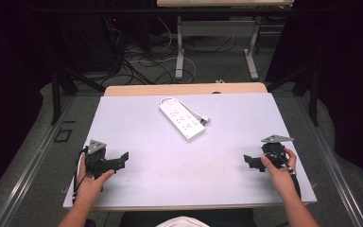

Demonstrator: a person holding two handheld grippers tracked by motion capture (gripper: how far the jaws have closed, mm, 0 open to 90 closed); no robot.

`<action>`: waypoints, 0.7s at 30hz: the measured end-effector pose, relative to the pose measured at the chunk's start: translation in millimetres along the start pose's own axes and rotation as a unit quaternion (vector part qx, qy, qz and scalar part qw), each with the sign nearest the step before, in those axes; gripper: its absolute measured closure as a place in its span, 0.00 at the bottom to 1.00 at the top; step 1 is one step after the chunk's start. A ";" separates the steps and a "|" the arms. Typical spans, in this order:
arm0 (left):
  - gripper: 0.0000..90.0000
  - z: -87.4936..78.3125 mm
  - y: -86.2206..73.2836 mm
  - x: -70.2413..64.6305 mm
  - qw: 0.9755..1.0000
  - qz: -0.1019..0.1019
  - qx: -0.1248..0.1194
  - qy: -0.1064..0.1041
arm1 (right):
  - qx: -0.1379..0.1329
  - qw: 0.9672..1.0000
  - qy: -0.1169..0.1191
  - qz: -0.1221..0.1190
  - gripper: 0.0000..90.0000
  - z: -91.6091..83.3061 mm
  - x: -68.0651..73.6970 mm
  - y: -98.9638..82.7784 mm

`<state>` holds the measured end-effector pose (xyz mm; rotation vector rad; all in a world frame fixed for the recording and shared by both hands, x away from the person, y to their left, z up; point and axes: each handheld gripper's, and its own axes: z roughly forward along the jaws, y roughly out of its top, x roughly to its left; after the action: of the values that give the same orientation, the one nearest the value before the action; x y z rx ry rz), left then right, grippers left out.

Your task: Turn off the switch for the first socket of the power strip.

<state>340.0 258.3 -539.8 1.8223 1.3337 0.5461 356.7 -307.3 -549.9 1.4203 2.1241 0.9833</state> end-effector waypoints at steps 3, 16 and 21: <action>0.01 0.0 0.0 0.1 1.000 0.000 0.000 0.000 | -0.004 1.000 -0.009 0.004 0.00 0.3 -3.7 -3.6; 0.01 0.1 0.2 -0.3 1.000 0.002 0.001 0.001 | -0.004 1.000 -0.017 0.022 0.00 0.3 -11.5 -12.1; 0.01 0.3 0.4 -0.2 1.000 0.002 0.000 0.000 | 0.000 1.000 -0.017 0.022 0.00 1.6 -11.3 -13.8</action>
<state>340.4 258.0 -539.6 1.8260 1.3312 0.5487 353.5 -320.4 -561.7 1.4792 2.0765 0.9685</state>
